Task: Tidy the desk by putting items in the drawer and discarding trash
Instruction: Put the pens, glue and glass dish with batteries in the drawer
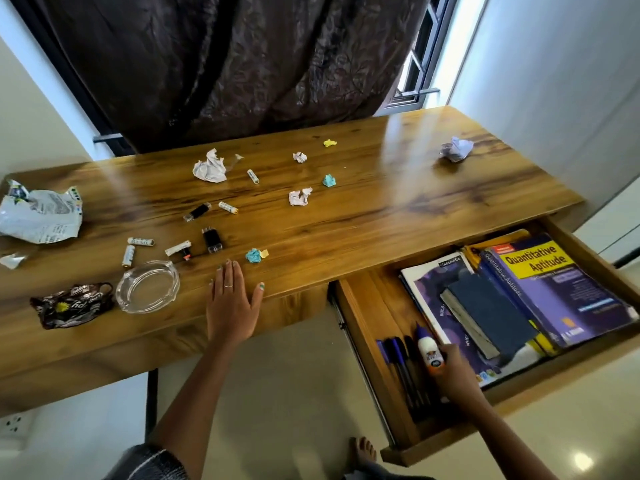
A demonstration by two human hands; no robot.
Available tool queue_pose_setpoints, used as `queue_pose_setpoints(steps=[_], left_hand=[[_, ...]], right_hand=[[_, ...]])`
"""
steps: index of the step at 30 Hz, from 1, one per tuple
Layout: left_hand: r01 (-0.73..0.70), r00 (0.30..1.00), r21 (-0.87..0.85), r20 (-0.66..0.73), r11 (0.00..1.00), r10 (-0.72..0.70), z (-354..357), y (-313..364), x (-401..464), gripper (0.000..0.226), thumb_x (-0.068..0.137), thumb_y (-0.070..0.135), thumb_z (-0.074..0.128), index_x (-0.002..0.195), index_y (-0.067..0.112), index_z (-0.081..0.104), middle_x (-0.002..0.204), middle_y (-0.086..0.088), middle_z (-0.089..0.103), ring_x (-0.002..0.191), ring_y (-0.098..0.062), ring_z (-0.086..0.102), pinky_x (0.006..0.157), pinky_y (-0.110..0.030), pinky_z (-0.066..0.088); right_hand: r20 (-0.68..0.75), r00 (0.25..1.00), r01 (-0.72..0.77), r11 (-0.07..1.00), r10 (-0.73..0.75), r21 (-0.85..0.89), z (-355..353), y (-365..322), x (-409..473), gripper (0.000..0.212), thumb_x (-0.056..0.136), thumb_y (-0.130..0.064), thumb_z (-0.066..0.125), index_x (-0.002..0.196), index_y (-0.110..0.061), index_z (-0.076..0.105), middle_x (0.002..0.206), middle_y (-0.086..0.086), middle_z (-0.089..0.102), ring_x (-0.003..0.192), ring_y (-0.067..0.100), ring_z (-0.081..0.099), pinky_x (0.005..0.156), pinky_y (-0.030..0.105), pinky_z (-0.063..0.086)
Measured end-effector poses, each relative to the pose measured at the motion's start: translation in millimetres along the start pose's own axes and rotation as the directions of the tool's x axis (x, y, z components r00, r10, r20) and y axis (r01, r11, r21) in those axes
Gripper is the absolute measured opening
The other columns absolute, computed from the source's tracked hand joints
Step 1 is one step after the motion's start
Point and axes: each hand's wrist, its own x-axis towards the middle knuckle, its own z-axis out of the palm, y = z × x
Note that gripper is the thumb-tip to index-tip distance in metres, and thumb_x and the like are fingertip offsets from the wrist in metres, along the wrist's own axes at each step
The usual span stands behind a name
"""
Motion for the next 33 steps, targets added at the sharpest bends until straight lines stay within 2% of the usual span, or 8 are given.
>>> queue_pose_setpoints(steps=[3, 7, 10, 13, 15, 18, 27, 33], left_hand=[[0.027, 1.000, 0.008, -0.016, 1.000, -0.027, 1, 3, 0, 0.070, 0.098, 0.048, 0.029, 0.150, 0.005, 0.010, 0.158, -0.013, 0.013, 0.146, -0.028, 0.010, 0.118, -0.043, 0.009], [0.055, 0.998, 0.027, -0.026, 0.998, -0.054, 3, 5, -1, 0.075, 0.092, 0.053, 0.019, 0.149, 0.004, 0.014, 0.157, -0.014, 0.017, 0.145, -0.030, 0.014, 0.117, -0.046, 0.011], [0.072, 0.997, 0.012, -0.037, 0.997, -0.072, 3, 6, 0, 0.078, 0.089, 0.053, 0.018, 0.149, 0.003, 0.018, 0.156, -0.015, 0.021, 0.144, -0.031, 0.016, 0.117, -0.047, 0.013], [0.073, 0.996, 0.012, -0.056, 0.997, -0.072, 5, 7, 0, 0.078, 0.088, 0.053, 0.018, 0.148, 0.002, 0.021, 0.154, -0.017, 0.025, 0.143, -0.033, 0.019, 0.115, -0.048, 0.015], [0.072, 0.995, 0.012, -0.070, 0.997, -0.071, 7, 7, 0, 0.079, 0.087, 0.053, 0.017, 0.147, 0.001, 0.024, 0.152, -0.018, 0.028, 0.142, -0.034, 0.022, 0.114, -0.050, 0.017], [0.088, 0.993, -0.004, -0.083, 0.996, -0.088, 10, 9, 0, 0.079, 0.087, 0.053, 0.017, 0.146, 0.000, 0.026, 0.151, -0.019, 0.029, 0.141, -0.035, 0.023, 0.113, -0.052, 0.018], [0.140, 0.981, -0.051, -0.127, 0.989, -0.145, 19, 16, -3, 0.076, 0.089, 0.049, 0.018, 0.145, -0.001, 0.026, 0.150, -0.022, 0.031, 0.140, -0.038, 0.024, 0.113, -0.052, 0.017], [0.151, 0.975, -0.065, -0.152, 0.986, -0.160, 22, 18, -4, 0.073, 0.090, 0.044, 0.021, 0.144, -0.004, 0.028, 0.148, -0.024, 0.032, 0.139, -0.040, 0.025, 0.113, -0.053, 0.017]], right_hand=[[0.038, 0.999, 0.041, 0.992, -0.037, -0.118, -4, 1, -1, 0.047, 0.085, -0.025, 0.062, 0.126, -0.017, 0.041, 0.119, 0.014, 0.057, 0.099, 0.027, 0.061, 0.083, 0.045, 0.053], [0.085, 0.994, 0.075, 0.989, -0.064, -0.129, -14, -1, -9, 0.055, 0.085, -0.028, 0.063, 0.132, -0.017, 0.039, 0.128, 0.012, 0.048, 0.108, 0.023, 0.054, 0.091, 0.039, 0.050], [-0.025, 0.965, 0.249, 0.947, -0.259, -0.204, -25, 1, -23, 0.050, 0.087, -0.039, 0.058, 0.131, -0.021, 0.044, 0.128, 0.005, 0.048, 0.111, 0.018, 0.046, 0.093, 0.034, 0.043], [-0.120, 0.907, 0.345, 0.878, -0.403, -0.332, -34, 16, -41, 0.053, 0.086, -0.058, 0.034, 0.128, -0.028, 0.048, 0.136, 0.000, 0.045, 0.130, 0.020, 0.033, 0.105, 0.041, 0.028], [-0.154, 0.893, 0.344, 0.861, -0.424, -0.373, -35, 37, -50, 0.062, 0.087, -0.064, 0.020, 0.130, -0.028, 0.046, 0.142, 0.001, 0.042, 0.136, 0.022, 0.023, 0.109, 0.040, 0.020], [-0.160, 0.881, 0.352, 0.843, -0.445, -0.407, -35, 57, -56, 0.064, 0.093, -0.061, 0.012, 0.128, -0.021, 0.047, 0.137, 0.009, 0.049, 0.131, 0.027, 0.030, 0.102, 0.041, 0.022], [-0.219, 0.866, 0.343, 0.852, -0.450, -0.395, -28, 57, -43, 0.061, 0.093, -0.060, 0.011, 0.125, -0.024, 0.048, 0.133, 0.008, 0.055, 0.127, 0.027, 0.035, 0.098, 0.040, 0.024], [-0.189, 0.852, 0.399, 0.839, -0.489, -0.370, -27, 49, -28, 0.063, 0.091, -0.062, 0.013, 0.129, -0.025, 0.047, 0.142, 0.001, 0.036, 0.129, 0.027, 0.033, 0.101, 0.038, 0.021]])
